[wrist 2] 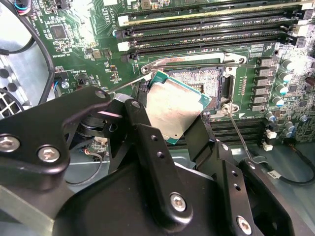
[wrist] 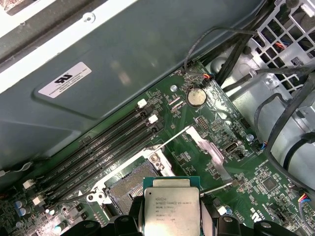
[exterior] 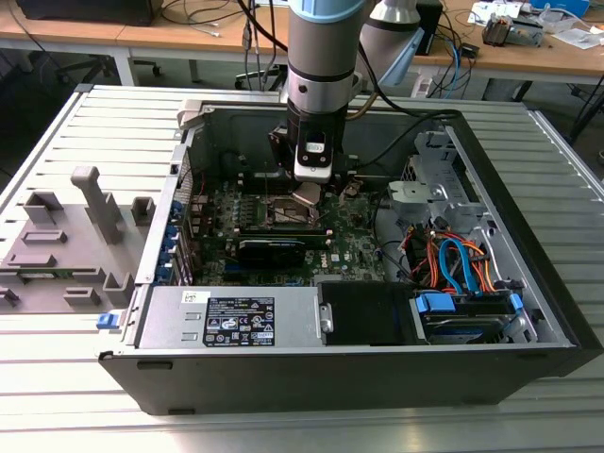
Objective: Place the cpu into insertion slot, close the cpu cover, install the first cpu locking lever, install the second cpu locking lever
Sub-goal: 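Place the cpu into insertion slot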
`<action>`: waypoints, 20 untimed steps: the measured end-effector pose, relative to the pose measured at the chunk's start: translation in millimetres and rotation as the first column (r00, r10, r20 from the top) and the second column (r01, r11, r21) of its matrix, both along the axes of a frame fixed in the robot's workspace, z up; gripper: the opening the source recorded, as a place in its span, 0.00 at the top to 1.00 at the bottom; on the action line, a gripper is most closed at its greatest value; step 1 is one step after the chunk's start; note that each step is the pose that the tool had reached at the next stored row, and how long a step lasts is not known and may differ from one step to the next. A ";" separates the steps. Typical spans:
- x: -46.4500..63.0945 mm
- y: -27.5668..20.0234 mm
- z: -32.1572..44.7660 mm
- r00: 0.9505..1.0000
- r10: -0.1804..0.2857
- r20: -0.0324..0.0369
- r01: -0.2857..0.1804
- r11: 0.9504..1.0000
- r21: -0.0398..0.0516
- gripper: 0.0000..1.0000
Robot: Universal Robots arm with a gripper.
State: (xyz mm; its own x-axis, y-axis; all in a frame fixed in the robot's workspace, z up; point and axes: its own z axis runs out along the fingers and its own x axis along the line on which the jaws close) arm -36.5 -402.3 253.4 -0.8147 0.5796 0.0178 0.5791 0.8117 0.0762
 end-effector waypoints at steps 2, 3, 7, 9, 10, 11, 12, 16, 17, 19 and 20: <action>0.0 0.0 0.0 1.000 -0.001 0.000 0.001 1.000 0.000 0.45; 0.0 0.0 0.0 1.000 -0.002 0.000 0.002 1.000 0.000 0.45; 0.0 0.0 0.0 1.000 -0.004 0.000 0.004 1.000 0.000 0.45; 0.0 0.0 0.0 1.000 -0.005 0.000 0.005 1.000 0.000 0.45; 0.0 0.0 0.0 1.000 -0.006 0.000 0.006 1.000 0.000 0.45; 0.0 0.0 0.0 1.000 -0.006 0.000 0.006 1.000 0.000 0.45; 0.0 0.0 0.0 1.000 -0.007 0.000 0.007 1.000 0.000 0.45; 0.0 0.0 0.0 1.000 -0.011 0.000 0.011 1.000 0.000 0.45; 0.0 0.0 0.0 1.000 -0.013 0.000 0.013 1.000 0.000 0.45; 0.0 0.0 0.0 1.000 -0.015 0.000 0.015 1.000 0.000 0.45; 0.0 0.0 0.0 1.000 -0.016 0.000 0.016 1.000 0.000 0.45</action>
